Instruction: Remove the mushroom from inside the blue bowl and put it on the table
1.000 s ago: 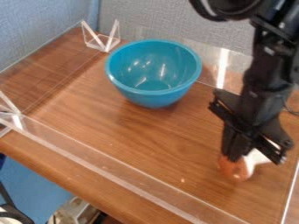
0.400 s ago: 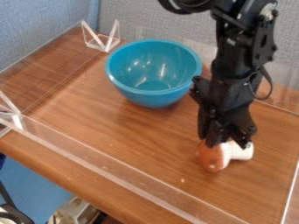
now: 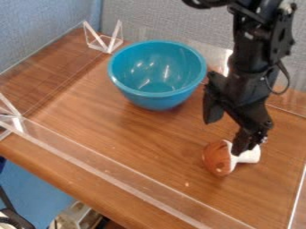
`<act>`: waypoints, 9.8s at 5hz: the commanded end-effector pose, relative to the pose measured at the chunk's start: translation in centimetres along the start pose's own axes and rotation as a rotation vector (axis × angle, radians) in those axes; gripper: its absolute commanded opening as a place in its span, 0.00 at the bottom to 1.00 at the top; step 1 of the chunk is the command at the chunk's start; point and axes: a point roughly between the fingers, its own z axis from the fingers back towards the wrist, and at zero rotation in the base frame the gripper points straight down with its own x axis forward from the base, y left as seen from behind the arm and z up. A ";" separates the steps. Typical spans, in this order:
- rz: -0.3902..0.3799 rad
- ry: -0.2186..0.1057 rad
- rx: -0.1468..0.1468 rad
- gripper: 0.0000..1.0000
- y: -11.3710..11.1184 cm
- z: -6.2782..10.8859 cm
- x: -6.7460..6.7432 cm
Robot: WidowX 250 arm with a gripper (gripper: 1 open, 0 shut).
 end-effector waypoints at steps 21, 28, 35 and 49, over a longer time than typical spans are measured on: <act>0.056 -0.190 0.143 1.00 11.3 8.7 -3.1; -0.195 -0.156 0.083 1.00 12.1 5.3 -3.7; -0.063 -0.112 0.096 1.00 10.5 5.3 -0.8; -0.408 -0.083 -0.099 1.00 4.8 0.8 2.4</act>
